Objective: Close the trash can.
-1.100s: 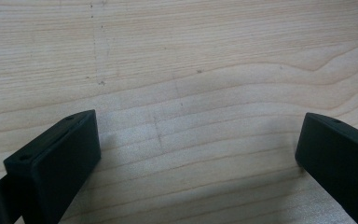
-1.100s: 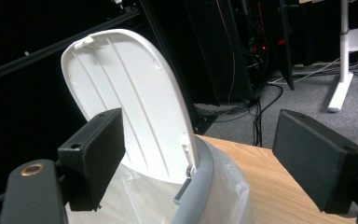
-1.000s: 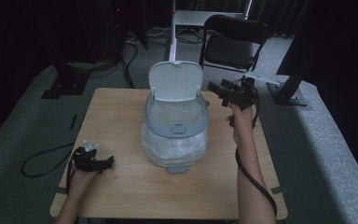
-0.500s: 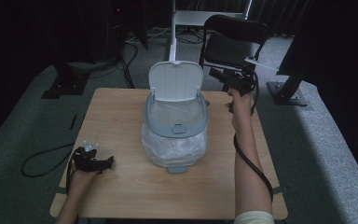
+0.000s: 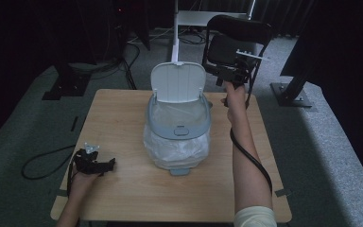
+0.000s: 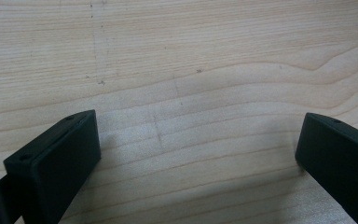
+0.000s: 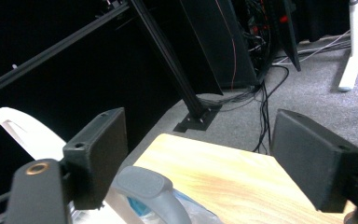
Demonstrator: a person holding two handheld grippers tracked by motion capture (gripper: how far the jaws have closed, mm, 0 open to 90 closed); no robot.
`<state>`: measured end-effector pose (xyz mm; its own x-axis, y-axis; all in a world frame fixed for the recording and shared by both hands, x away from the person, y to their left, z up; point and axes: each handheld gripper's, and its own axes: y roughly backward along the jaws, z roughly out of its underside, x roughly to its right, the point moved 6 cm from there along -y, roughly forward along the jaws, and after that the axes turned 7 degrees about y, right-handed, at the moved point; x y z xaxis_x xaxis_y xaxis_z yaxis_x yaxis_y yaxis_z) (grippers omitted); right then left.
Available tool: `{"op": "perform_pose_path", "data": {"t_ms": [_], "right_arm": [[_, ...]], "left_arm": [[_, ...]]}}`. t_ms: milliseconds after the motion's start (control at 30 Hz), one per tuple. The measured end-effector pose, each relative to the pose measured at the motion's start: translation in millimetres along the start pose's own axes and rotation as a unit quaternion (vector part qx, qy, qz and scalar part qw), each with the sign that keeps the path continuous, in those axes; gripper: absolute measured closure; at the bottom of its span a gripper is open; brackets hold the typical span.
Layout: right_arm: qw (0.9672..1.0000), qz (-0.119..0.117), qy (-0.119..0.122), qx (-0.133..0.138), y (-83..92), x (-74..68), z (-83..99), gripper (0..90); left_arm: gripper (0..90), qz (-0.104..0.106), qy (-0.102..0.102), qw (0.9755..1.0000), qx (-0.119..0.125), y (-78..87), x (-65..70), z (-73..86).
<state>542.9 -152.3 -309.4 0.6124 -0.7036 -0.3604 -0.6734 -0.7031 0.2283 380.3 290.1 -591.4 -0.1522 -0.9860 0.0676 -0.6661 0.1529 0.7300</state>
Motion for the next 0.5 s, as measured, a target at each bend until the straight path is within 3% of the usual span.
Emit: {"op": "perform_pose_path", "data": {"t_ms": [133,267,467,500], "right_arm": [[0.9999,-0.01,0.001,0.002,3.4,-2.2,-0.5,18.7],[0.999,-0.044,0.005,-0.006,9.1,-9.8,2.1,18.7],[0.9975,-0.061,0.032,-0.02,15.5,-26.0,15.9,18.6],[0.996,-0.071,0.048,-0.028,19.4,-34.9,24.7,18.6]], "left_arm": [[0.7,0.0,0.0,1.0,0.0,0.0,0.0,0.0],[0.7,0.0,0.0,1.0,0.0,0.0,0.0,0.0],[0.7,0.0,0.0,1.0,0.0,0.0,0.0,0.0],[0.7,0.0,0.0,1.0,0.0,0.0,0.0,0.0]]}}
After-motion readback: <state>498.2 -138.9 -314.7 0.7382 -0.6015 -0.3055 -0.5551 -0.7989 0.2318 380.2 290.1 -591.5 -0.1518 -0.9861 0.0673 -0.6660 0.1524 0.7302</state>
